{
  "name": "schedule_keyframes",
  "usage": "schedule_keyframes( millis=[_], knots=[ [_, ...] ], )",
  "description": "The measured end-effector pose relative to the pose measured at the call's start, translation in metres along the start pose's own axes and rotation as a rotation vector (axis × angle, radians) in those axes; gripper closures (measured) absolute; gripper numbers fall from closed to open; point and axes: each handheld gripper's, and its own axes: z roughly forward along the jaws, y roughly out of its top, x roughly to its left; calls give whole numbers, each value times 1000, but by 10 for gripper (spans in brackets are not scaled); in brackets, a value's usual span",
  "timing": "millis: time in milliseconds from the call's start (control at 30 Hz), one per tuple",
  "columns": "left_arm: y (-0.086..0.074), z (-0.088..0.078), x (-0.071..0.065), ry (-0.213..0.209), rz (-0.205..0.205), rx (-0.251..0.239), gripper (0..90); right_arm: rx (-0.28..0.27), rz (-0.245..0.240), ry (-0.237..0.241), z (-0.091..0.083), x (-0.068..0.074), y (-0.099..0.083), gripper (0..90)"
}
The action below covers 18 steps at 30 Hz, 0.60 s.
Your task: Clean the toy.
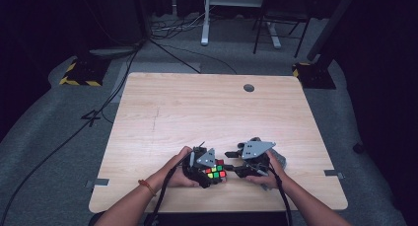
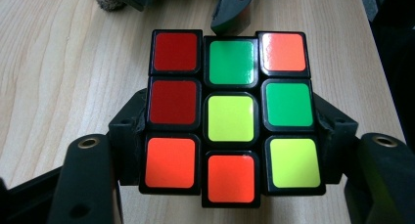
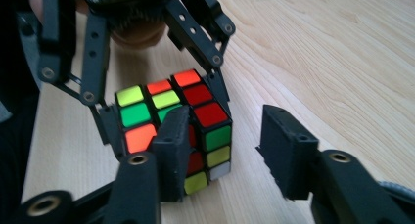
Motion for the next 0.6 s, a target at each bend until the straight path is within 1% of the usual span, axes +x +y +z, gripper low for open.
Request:
schedule_keyframes(
  millis=[67, 100, 133, 233, 267, 333, 367, 400, 433, 467, 533, 600],
  knots=[
    [-3, 0, -1, 2, 14, -21, 339, 18, -6, -2, 0, 0, -1, 514],
    [-4, -1, -1, 3, 11, -26, 338, 26, -3, -9, 0, -1, -3, 512],
    [-5, -2, 0, -6, 15, -31, 339, 34, 8, -16, 0, -2, -6, 507],
    [-10, -3, 2, -26, 1, -51, 338, 77, 20, -8, 1, -6, -15, 493],
    [-11, -4, 2, -28, -10, -52, 338, 79, 31, -1, 2, -7, -17, 492],
    [-10, -3, 3, -31, -14, -56, 338, 70, 29, 7, 4, -6, -17, 493],
    [-9, -3, 2, -31, -6, -54, 338, 66, 22, 13, 6, -4, -15, 496],
    [-9, -3, 2, -30, -9, -46, 338, 66, 12, 14, 7, -2, -13, 506],
    [-9, -3, 2, -31, -8, -46, 338, 55, 6, 2, 8, -1, -12, 521],
    [-9, -3, 2, -31, -11, -48, 338, 46, 8, 0, 8, -2, -11, 513],
    [-8, -2, 2, -33, -15, -43, 338, 17, 33, 15, 7, -4, -10, 512],
    [-7, -2, 2, -35, -6, -40, 337, 5, 27, 7, 6, -3, -7, 516]
  ],
)
